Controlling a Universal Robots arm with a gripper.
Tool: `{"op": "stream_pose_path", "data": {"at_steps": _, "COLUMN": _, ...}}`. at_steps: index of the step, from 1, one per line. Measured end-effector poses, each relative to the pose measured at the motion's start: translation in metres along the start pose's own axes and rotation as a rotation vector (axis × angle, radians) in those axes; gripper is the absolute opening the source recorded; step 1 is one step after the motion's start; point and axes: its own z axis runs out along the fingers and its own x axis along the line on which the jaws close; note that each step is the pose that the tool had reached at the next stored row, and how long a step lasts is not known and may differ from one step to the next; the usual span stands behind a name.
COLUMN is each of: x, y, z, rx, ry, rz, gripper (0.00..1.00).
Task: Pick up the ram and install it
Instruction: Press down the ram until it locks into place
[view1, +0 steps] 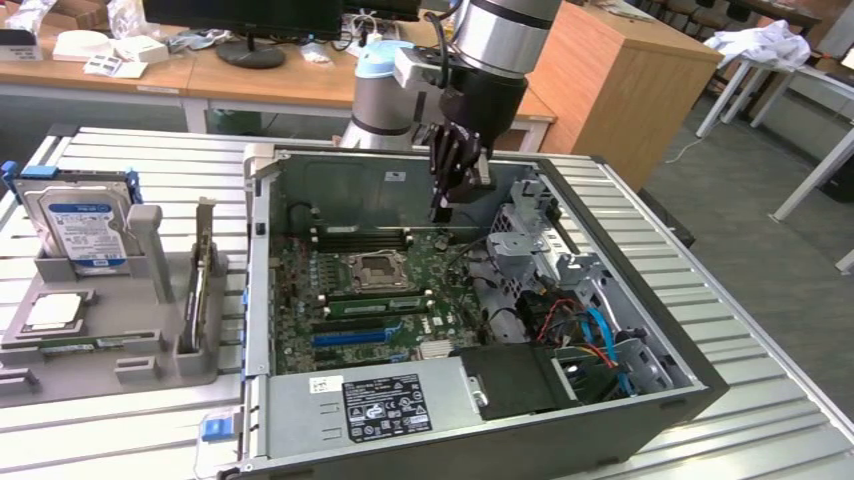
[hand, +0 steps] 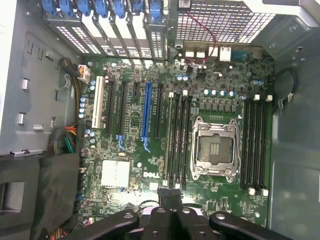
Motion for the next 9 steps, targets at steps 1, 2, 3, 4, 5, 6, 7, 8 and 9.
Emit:
{"op": "stream_pose_path", "data": {"at_steps": 1, "x": 0.0, "y": 0.0, "z": 0.0, "rx": 0.0, "ry": 0.0, "rz": 0.0, "gripper": 0.11}}
{"op": "stream_pose_path", "data": {"at_steps": 2, "x": 0.0, "y": 0.0, "z": 0.0, "rx": -0.0001, "ry": -0.0002, "rz": 0.002, "gripper": 0.11}}
{"op": "stream_pose_path", "data": {"at_steps": 3, "x": 0.0, "y": 0.0, "z": 0.0, "rx": -0.0009, "ry": -0.0014, "rz": 0.019, "gripper": 0.11}}
{"op": "stream_pose_path", "data": {"at_steps": 4, "x": 0.0, "y": 0.0, "z": 0.0, "rx": -0.0017, "ry": -0.0028, "rz": 0.037, "gripper": 0.11}}
{"op": "stream_pose_path", "data": {"at_steps": 5, "x": 0.0, "y": 0.0, "z": 0.0, "rx": -0.0025, "ry": -0.0042, "rz": 0.054, "gripper": 0.11}}
{"op": "stream_pose_path", "data": {"at_steps": 6, "x": 0.0, "y": 0.0, "z": 0.0001, "rx": -0.0032, "ry": -0.0056, "rz": 0.071, "gripper": 0.11}}
{"op": "stream_pose_path", "data": {"at_steps": 7, "x": 0.0, "y": 0.0, "z": 0.0002, "rx": -0.0039, "ry": -0.0068, "rz": 0.088, "gripper": 0.11}}
{"op": "stream_pose_path", "data": {"at_steps": 8, "x": 0.0, "y": 0.0, "z": 0.0002, "rx": -0.0047, "ry": -0.008, "rz": 0.104, "gripper": 0.11}}
{"op": "stream_pose_path", "data": {"at_steps": 9, "x": 0.0, "y": 0.0, "z": 0.0003, "rx": -0.0055, "ry": -0.0092, "rz": 0.121, "gripper": 0.11}}
